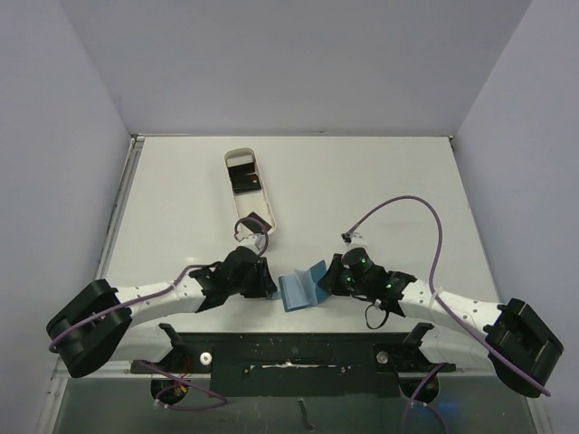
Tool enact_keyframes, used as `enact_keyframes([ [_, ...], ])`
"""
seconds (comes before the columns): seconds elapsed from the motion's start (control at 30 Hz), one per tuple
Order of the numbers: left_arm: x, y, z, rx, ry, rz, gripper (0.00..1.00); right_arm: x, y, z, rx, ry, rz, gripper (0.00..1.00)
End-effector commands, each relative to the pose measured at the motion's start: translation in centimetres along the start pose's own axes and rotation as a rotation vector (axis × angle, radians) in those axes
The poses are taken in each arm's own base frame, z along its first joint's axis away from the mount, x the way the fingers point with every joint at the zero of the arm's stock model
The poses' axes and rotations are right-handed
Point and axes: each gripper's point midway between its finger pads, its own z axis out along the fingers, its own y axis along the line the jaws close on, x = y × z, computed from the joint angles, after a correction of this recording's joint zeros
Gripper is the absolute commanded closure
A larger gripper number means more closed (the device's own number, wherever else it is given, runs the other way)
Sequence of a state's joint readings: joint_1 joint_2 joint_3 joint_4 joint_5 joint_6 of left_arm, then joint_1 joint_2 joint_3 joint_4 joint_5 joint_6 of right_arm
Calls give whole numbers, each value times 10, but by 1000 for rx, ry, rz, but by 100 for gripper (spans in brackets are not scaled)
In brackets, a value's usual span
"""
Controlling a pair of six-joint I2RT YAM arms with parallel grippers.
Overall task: Put the credit cards into the card holder
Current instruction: Close the card holder at the center of the board.
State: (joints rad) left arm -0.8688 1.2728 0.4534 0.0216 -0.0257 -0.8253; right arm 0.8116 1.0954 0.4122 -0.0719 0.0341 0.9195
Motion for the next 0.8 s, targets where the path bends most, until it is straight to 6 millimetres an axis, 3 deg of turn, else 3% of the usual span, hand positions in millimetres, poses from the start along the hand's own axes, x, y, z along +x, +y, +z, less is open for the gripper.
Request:
enact_keyframes([
  [0.0,-6,-5,-6,21,-23,13,74,-20,8,-7,4,-73,-11,95],
  [0.43,2,-18,-10,102,7,-32,75,-22,1,-13,43,-87,8,94],
  [0.53,6,-22,-9,145,11,-48,82,-21,6,-12,23,-86,9,92],
  [0.63,7,-27,-8,178,14,-69,100,-21,9,-14,14,-80,17,84],
  [0.77,5,-33,-9,216,2,-82,100,-23,33,-21,-92,-78,3,65],
])
